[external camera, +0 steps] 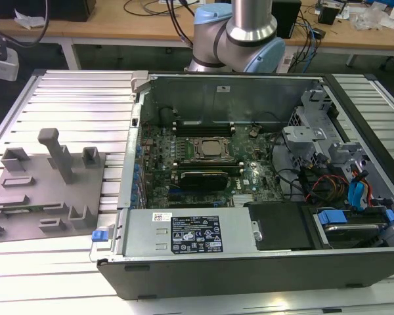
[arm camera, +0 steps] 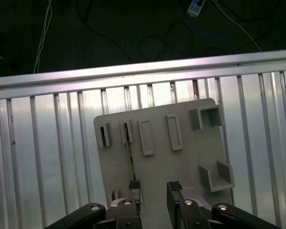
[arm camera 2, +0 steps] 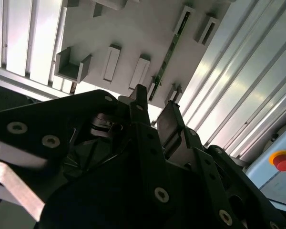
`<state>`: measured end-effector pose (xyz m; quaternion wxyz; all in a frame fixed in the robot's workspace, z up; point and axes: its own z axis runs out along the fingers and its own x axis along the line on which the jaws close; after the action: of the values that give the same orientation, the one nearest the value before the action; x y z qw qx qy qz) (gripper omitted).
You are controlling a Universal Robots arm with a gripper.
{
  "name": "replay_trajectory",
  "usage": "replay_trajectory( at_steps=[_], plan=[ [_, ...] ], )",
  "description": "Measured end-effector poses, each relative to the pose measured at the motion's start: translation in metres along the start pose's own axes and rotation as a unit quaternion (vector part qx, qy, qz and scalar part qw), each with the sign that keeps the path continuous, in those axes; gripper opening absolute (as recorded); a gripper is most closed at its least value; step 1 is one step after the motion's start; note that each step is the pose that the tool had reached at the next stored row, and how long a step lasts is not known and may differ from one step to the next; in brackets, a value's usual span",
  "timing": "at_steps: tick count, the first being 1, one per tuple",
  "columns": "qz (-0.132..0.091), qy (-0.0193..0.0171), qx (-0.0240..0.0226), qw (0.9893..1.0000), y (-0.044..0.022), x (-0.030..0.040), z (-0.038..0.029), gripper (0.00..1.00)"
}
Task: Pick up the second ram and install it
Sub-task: 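Pick up the second ram and move it above second insertion slot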
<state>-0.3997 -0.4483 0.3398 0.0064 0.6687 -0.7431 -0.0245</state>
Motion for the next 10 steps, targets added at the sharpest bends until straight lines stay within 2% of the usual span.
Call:
replay_trajectory(
  at_steps=[10],
  plan=[
    [0.000, 0.0000, 0.0000, 1.0000, -0.0005, 0.0003, 0.0122, 0.36]
  ],
)
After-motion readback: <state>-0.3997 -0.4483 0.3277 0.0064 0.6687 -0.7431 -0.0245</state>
